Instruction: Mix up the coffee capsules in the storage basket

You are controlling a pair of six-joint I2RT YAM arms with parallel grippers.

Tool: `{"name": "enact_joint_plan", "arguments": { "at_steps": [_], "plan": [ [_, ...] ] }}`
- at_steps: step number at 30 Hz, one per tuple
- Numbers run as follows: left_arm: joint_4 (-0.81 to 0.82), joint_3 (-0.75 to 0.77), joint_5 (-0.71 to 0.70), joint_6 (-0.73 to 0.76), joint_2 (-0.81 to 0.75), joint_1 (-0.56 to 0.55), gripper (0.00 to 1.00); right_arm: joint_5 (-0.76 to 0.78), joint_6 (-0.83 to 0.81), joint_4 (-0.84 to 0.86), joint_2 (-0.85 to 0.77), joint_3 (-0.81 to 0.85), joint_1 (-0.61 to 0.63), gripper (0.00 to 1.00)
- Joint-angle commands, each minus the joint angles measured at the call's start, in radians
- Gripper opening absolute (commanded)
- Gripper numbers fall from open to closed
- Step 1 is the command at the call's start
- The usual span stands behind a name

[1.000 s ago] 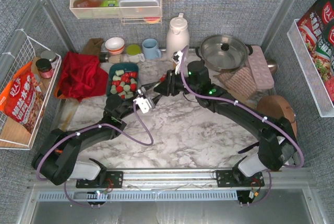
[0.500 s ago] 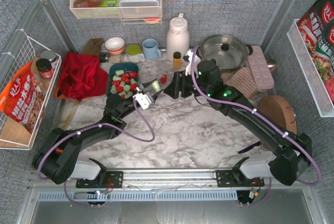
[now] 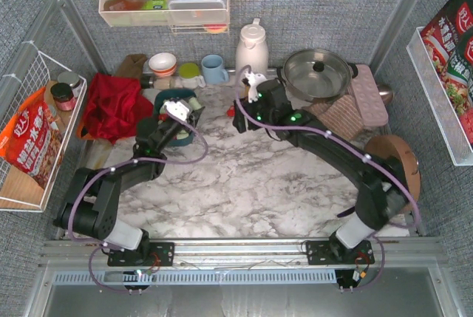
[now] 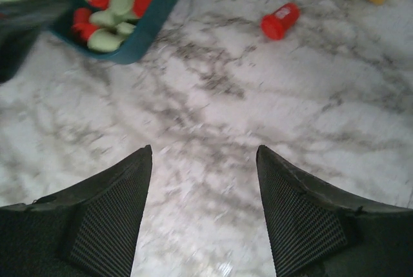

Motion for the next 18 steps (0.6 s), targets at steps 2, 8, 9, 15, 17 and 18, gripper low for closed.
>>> {"name": "enact_joint_plan", "arguments": {
  "at_steps": [2,8,9,15,17,18],
  "plan": [
    [-0.102,0.082,-0.086,-0.059,0.038,0.056,0.0,0.053,-0.148,0.173,0.234,0.126,-0.019,0.7],
    [-0.378,0.239,-0.147,-0.042,0.125,0.125,0.0,0.141,-0.152,0.146,0.568,0.404,-0.044,0.71],
    [-0.417,0.269,-0.149,-0.049,0.145,0.137,0.0,0.17,-0.13,0.121,0.611,0.459,-0.049,0.71],
    [-0.727,0.484,-0.138,-0.118,0.298,0.162,0.01,0.257,0.031,-0.016,0.797,0.701,-0.071,0.69],
    [-0.872,0.592,-0.15,-0.138,0.359,0.166,0.01,0.273,0.072,-0.036,0.83,0.741,-0.071,0.68],
    [-0.93,0.653,-0.152,-0.143,0.388,0.166,0.01,0.274,0.086,-0.045,0.842,0.751,-0.071,0.68]
  ]
}}
